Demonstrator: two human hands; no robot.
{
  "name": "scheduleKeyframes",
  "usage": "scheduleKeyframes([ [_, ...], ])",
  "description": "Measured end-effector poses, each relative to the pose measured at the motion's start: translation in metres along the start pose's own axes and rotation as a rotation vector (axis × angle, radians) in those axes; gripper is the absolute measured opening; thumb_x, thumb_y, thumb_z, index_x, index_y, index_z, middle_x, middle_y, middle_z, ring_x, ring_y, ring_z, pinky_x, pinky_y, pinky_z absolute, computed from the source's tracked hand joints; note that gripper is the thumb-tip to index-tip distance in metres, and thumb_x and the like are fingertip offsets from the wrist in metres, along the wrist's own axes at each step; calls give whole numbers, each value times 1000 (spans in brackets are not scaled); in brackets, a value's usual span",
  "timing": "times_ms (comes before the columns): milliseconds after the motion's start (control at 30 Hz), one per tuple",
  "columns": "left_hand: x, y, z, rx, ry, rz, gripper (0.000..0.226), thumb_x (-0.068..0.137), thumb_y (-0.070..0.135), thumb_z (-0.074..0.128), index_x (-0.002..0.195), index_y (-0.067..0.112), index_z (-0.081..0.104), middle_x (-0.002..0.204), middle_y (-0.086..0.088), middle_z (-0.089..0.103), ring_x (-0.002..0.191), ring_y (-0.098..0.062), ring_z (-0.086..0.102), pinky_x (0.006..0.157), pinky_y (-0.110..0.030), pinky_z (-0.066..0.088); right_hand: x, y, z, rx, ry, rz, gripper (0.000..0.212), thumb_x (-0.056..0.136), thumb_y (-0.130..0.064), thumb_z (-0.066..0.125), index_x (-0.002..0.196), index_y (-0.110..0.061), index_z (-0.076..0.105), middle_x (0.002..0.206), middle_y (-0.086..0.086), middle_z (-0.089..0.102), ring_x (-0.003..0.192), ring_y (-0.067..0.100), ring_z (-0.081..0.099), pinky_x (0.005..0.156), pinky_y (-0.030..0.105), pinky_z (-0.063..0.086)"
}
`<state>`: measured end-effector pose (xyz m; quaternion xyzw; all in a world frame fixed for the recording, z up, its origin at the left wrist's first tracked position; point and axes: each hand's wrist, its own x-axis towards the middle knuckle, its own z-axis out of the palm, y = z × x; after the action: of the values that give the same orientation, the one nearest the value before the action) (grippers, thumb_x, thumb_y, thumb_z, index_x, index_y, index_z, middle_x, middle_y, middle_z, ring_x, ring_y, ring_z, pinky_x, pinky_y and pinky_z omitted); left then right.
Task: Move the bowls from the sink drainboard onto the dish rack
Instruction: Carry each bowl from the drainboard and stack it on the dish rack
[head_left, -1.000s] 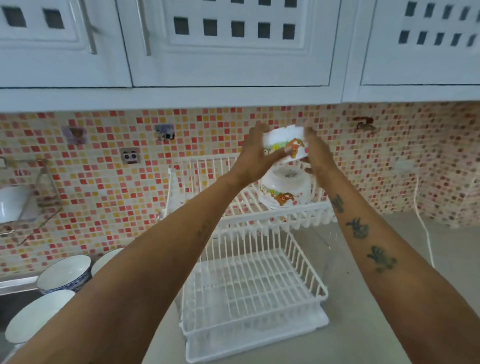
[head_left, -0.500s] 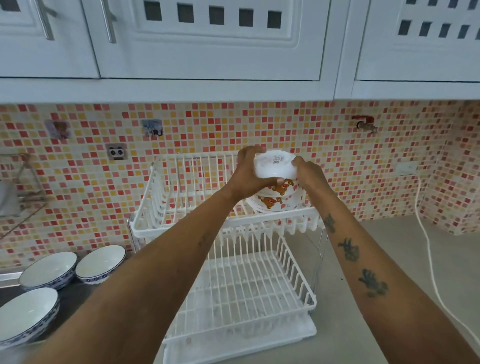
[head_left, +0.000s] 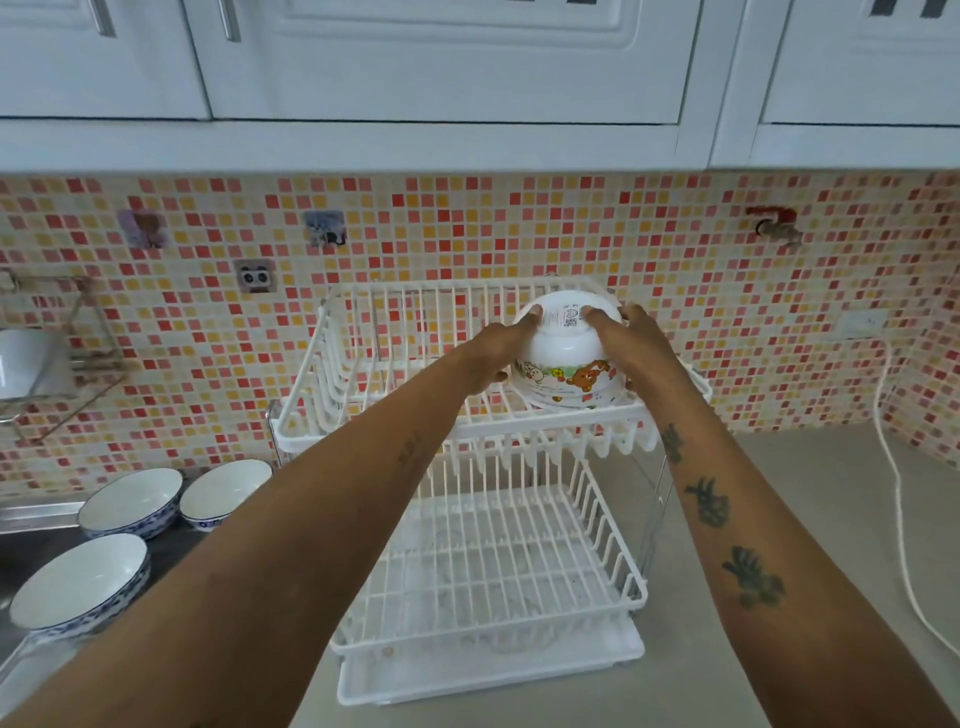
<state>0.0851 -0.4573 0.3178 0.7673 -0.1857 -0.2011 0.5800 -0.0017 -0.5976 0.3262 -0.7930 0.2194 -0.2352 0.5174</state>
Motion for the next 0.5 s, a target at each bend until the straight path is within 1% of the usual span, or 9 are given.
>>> scheduleKeyframes([
  [67, 1, 0, -1, 5, 1, -1, 79, 90, 64, 45, 143, 7, 42, 144, -12, 52, 132, -33, 46, 108, -43, 38, 0, 2, -1, 34, -13, 22, 57, 90, -45, 53, 138, -17, 41, 136, 7, 50, 101, 25, 52, 79, 37, 45],
  [133, 5, -2, -1, -6, 34, 10, 80, 87, 64, 51, 139, 4, 46, 138, -13, 57, 127, -33, 51, 105, -43, 41, 0, 2, -2, 50, -24, 37, 55, 89, -42, 51, 136, -16, 43, 130, 7, 53, 98, 24, 53, 79, 39, 47],
  [200, 5, 0, 0, -12, 56, 44, 74, 89, 60, 52, 134, 2, 50, 130, -15, 62, 118, -32, 58, 100, -44, 47, 0, 3, -2, 20, -24, 41, 56, 89, -43, 49, 137, -14, 43, 129, 7, 54, 98, 25, 55, 80, 38, 49],
  [233, 5, 0, 1, 0, 64, 58, 71, 91, 58, 51, 134, 2, 49, 128, -16, 62, 112, -31, 60, 95, -44, 49, 0, 3, -2, -4, -22, 42, 57, 89, -44, 48, 138, -14, 42, 131, 8, 54, 99, 25, 55, 83, 40, 51],
  [300, 4, 1, 1, 22, 68, 66, 67, 93, 56, 47, 141, 9, 38, 132, -13, 56, 106, -28, 56, 87, -41, 48, -1, 2, -1, -58, -16, 47, 60, 90, -47, 45, 141, -16, 41, 135, 7, 53, 101, 26, 55, 92, 45, 51],
  [367, 0, 1, 1, 41, 56, 65, 66, 94, 57, 44, 146, 20, 29, 138, -10, 51, 109, -26, 52, 90, -41, 47, -2, 1, 1, -115, -8, 40, 63, 90, -49, 41, 143, -16, 40, 139, 7, 50, 109, 28, 55, 97, 49, 49],
  [433, -3, 1, 0, 67, 49, 65, 62, 95, 58, 40, 146, 24, 31, 142, -8, 49, 113, -26, 51, 98, -45, 46, -3, 0, 3, -156, -3, 30, 64, 90, -50, 40, 144, -17, 39, 142, 8, 50, 112, 28, 56, 97, 50, 49],
  [500, -5, 2, -1, 75, 54, 52, 61, 95, 59, 39, 145, 24, 32, 144, -7, 48, 119, -28, 50, 102, -48, 45, -6, 0, 3, -183, -7, 7, 61, 93, -48, 37, 148, -22, 33, 147, 7, 46, 116, 29, 55, 99, 50, 48],
])
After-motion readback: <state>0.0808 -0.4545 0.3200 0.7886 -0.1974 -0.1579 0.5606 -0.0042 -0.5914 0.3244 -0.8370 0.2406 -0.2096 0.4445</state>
